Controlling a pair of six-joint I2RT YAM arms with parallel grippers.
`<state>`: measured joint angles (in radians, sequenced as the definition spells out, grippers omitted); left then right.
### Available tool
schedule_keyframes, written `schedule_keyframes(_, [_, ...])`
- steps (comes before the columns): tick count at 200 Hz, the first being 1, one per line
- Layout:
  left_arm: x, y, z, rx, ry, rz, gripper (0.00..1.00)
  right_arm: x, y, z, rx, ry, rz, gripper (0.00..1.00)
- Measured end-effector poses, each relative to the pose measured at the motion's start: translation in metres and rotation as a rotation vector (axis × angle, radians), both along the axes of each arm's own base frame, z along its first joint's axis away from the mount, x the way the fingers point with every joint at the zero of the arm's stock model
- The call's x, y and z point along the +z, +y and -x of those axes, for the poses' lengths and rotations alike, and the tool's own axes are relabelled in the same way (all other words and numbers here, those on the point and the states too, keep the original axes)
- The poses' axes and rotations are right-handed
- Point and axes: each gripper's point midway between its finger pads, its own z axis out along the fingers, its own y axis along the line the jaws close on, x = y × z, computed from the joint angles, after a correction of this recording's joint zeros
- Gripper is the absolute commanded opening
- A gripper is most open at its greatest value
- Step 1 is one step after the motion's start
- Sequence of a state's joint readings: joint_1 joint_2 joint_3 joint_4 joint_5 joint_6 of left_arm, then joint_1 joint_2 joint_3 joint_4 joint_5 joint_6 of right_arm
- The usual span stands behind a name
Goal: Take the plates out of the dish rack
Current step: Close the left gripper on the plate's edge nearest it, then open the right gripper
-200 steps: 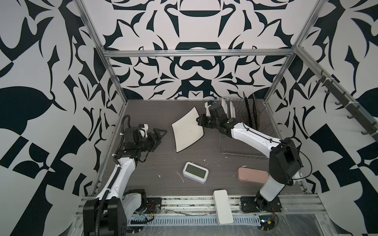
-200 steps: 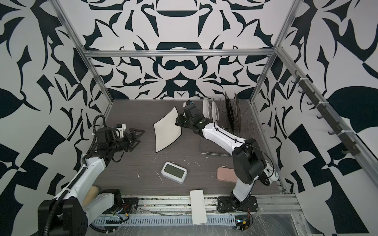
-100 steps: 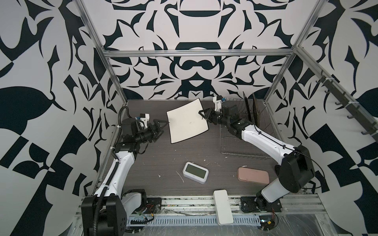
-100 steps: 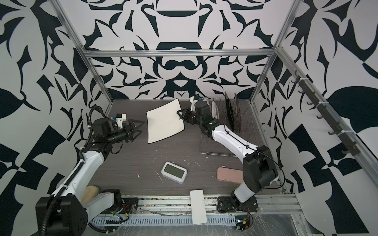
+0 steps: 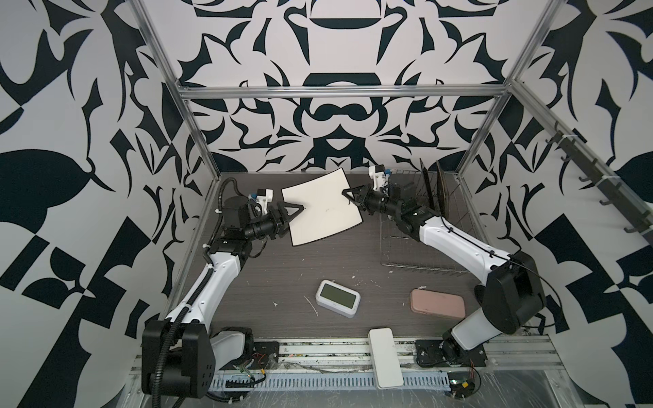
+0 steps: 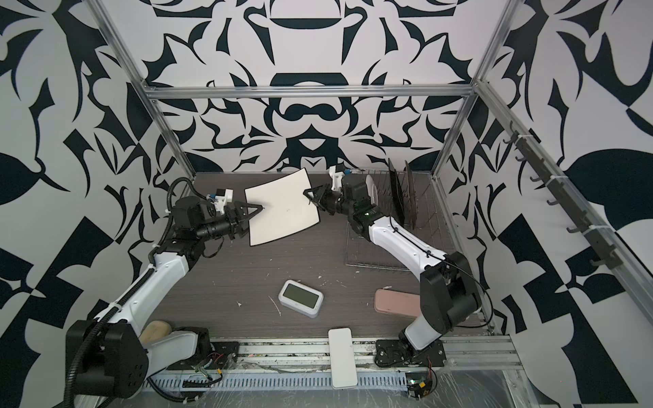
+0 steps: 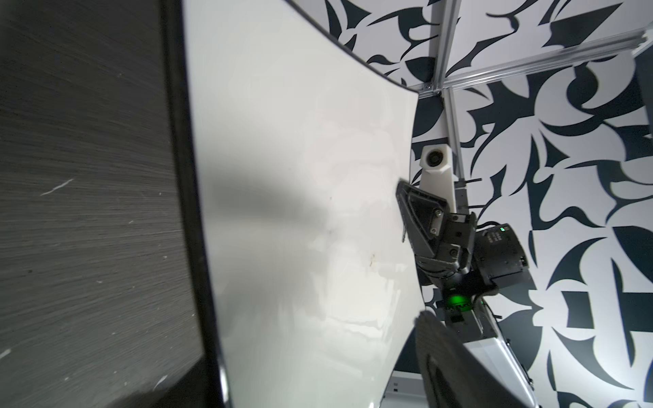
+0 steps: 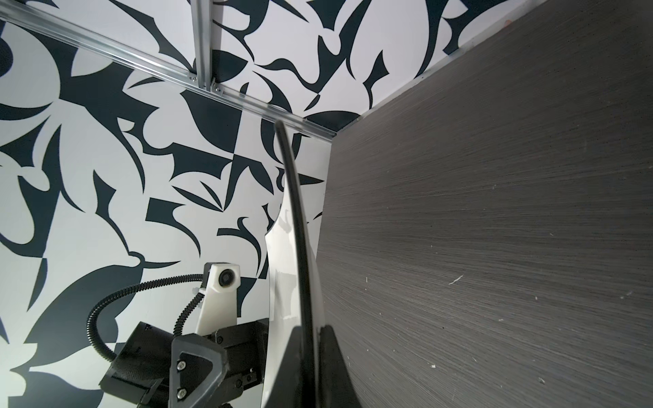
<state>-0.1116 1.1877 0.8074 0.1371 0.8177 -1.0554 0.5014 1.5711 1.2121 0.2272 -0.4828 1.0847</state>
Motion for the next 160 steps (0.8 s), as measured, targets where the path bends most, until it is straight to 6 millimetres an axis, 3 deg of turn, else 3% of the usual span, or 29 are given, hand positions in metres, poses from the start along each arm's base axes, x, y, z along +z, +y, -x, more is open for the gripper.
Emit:
schedule_keyframes(41, [0.008,-0.001,-0.006,0.011,-0.013,0.033,0.49,0.009,-0.001,-0.001,0.012,-0.007,-0.041,0.00])
schedule_keyframes(92, [0.015,-0.001,-0.008,0.015,-0.035,0.051,0.53,0.016,0.003,0.005,0.057,0.007,-0.081,0.00])
schedule_keyframes(160, [0.020,-0.001,-0.010,0.020,-0.024,0.080,0.13,0.023,0.006,0.009,0.091,-0.001,-0.110,0.00])
